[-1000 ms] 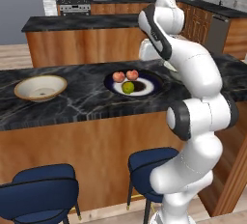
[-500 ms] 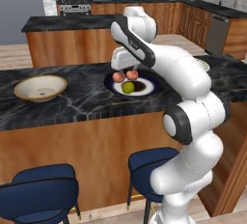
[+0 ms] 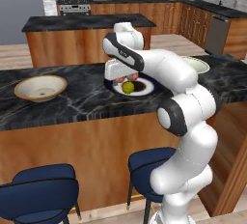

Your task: Take the fruits from the plate on the dining counter and place two fruits in each bowl.

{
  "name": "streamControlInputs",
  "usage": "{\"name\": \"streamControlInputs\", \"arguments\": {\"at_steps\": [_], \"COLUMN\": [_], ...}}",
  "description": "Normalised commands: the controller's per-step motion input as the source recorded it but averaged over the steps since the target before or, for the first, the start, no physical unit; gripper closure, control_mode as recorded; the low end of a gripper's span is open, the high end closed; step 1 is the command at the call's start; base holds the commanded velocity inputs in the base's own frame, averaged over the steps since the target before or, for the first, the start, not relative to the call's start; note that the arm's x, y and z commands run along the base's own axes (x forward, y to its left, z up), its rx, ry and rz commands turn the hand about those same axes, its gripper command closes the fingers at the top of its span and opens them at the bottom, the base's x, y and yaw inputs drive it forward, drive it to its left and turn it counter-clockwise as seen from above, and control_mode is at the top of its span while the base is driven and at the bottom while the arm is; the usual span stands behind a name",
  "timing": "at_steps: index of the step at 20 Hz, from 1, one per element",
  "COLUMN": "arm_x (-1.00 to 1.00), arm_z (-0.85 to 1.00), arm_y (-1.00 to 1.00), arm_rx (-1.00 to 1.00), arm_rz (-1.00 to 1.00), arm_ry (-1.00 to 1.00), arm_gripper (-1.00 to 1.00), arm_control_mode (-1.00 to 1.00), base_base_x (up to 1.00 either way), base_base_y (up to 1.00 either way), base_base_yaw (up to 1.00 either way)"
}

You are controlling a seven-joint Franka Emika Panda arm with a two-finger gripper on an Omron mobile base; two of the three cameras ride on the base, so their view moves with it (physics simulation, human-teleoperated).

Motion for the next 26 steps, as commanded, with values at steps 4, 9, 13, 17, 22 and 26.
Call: {"name": "streamControlInputs", "arguments": {"at_steps": [4, 9, 13, 17, 22, 26], "arm_x": [-0.29, -0.03, -0.21, -0.25, -0.08, 0.10], "arm_z": [0.00, 0.00, 0.24, 0.16, -0.17, -0.09], "arm_y": [-0.05, -0.10, -0.17, 0.00, 0.00, 0.00], "arm_rx": [0.09, 0.01, 0.00, -0.03, -0.04, 0.00], "arm_rz": [-0.14, -0.20, -0.14, -0.08, -0.15, -0.19], "arm_ry": [0.00, 0.00, -0.04, -0.03, -0.02, 0.00], "arm_gripper": [-1.00, -1.00, -1.00, -1.00, -1.00, -1.00], "arm_control_mode": [-1.00, -1.00, -1.00, -1.00, -1.00, -1.00], "base_base_x": [0.00, 0.00, 0.00, 0.00, 0.00, 0.00], "base_base_y": [0.00, 0.00, 0.00, 0.00, 0.00, 0.00], "base_base_yaw": [0.00, 0.00, 0.00, 0.00, 0.00, 0.00]}}
